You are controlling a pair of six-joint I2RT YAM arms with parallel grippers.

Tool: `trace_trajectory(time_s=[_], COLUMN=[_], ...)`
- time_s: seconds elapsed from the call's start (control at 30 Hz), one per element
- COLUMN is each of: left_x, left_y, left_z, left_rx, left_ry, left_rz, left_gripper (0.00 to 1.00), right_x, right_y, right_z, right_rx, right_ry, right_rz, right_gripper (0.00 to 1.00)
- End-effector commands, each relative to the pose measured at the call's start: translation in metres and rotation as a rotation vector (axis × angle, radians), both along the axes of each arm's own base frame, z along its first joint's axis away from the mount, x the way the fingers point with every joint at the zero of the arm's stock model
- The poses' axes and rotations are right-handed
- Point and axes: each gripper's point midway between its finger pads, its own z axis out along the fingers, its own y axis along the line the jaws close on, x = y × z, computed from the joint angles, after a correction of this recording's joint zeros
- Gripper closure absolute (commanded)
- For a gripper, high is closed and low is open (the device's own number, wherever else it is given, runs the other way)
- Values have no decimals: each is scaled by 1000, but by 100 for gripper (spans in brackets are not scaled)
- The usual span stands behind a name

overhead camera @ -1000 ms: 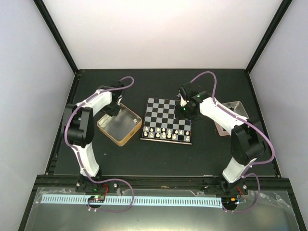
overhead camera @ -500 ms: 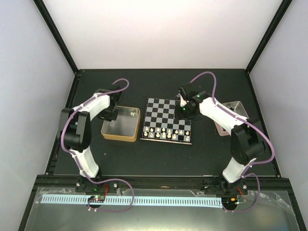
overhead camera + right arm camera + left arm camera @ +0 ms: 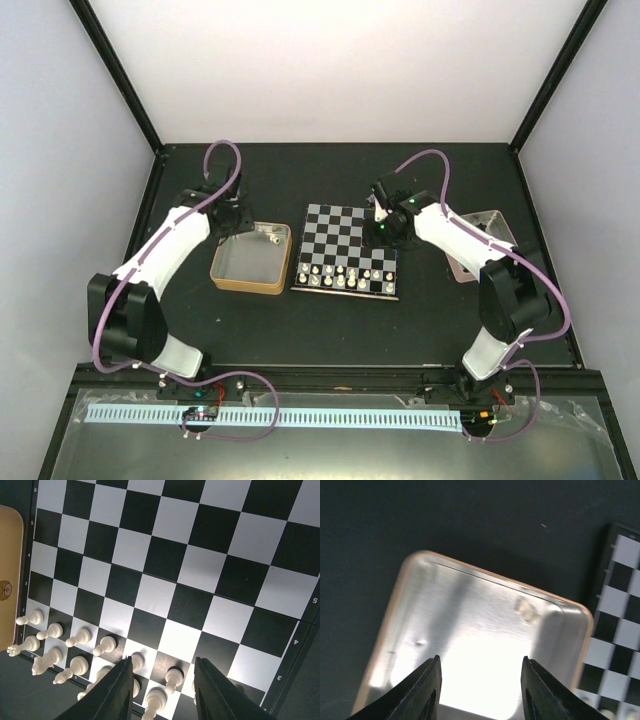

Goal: Set up the chess pieces on the board
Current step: Adjust the storage box at the center of the board, then pick up the chess piece from the storage box.

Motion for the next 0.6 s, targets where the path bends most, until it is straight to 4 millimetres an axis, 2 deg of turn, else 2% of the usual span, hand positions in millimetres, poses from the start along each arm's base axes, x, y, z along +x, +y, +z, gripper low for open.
trace_trajectory(time_s=[0.0,0.17,0.33,0.57], left_x=[5,8,22,35], left_y=[-60,-78,-92,-86], left_z=[-24,-59,-79,-99], left_rx=[-306,-343,-362,-302], left_ry=[5,80,82,83], left_rz=[14,37,50,122], left_gripper=[54,58,62,62], right_x=[1,0,1,0], right_y=[2,1,1,-1], right_z=[5,4,5,3], right_rx=[26,27,31,25], right_ry=[-21,-26,-32,-36], right_rz=[-11,-15,-20,-25], right_gripper=[64,64,64,64])
